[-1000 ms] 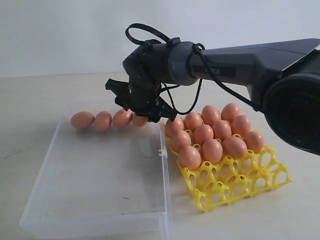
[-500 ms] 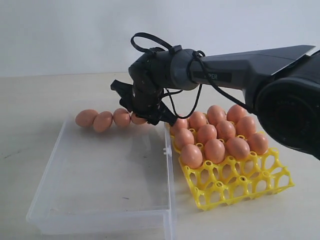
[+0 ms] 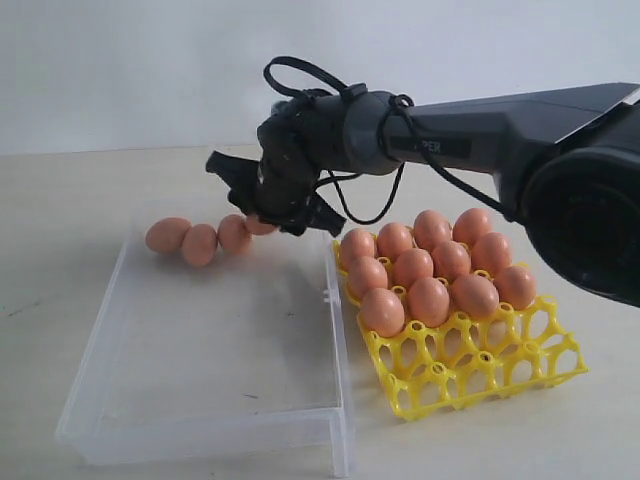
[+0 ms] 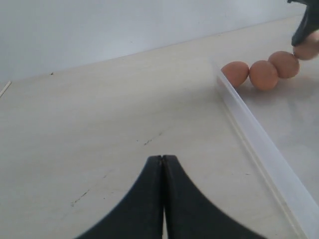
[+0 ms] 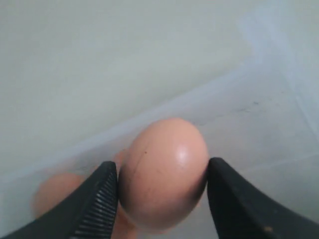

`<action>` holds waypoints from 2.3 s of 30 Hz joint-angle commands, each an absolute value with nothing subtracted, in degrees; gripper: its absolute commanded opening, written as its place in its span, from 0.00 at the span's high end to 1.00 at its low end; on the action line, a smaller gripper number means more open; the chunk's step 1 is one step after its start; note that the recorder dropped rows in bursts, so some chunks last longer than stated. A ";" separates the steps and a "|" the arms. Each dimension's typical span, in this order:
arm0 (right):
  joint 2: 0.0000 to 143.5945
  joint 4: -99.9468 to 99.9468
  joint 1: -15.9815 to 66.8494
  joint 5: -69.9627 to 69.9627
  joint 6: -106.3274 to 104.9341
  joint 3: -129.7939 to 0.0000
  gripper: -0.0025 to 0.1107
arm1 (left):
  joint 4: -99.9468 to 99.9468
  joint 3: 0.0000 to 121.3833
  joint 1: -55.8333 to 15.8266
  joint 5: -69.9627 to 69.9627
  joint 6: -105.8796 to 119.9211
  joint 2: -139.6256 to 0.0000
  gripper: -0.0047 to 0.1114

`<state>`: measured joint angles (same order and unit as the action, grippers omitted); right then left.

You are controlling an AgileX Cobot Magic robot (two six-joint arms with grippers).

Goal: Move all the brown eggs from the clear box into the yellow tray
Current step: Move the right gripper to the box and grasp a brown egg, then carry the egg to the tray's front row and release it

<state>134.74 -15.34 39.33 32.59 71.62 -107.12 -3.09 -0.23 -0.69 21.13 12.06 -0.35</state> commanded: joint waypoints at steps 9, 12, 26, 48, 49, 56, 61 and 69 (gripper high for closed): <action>110.28 -7.14 42.30 9.14 25.33 -81.51 0.98 | -3.54 0.00 -0.59 20.65 11.80 0.00 0.96; 99.72 3.04 42.30 -1.95 7.01 -66.67 0.98 | -3.54 0.00 -0.59 20.65 11.80 0.00 0.96; 82.21 16.61 42.16 -30.16 -9.24 -19.90 0.98 | -3.54 0.00 -0.59 20.65 11.76 0.00 0.96; 94.89 19.10 42.16 -37.39 -10.46 -19.78 0.98 | -3.54 0.00 -0.59 20.65 11.75 0.00 0.96; 95.00 19.10 42.16 -37.39 -10.46 -19.78 0.98 | -3.54 0.00 -0.59 20.65 11.75 0.00 0.96; 95.00 18.17 42.16 -36.90 -10.46 -19.78 0.95 | -3.54 0.00 -0.59 20.65 11.75 0.00 0.96; 95.00 17.61 42.16 -36.75 -10.46 -19.78 0.72 | -3.54 0.00 -0.59 20.65 11.75 0.00 0.96; 95.00 17.61 42.16 -36.52 -10.58 -19.78 0.38 | -3.54 0.00 -0.59 20.65 11.75 0.00 0.96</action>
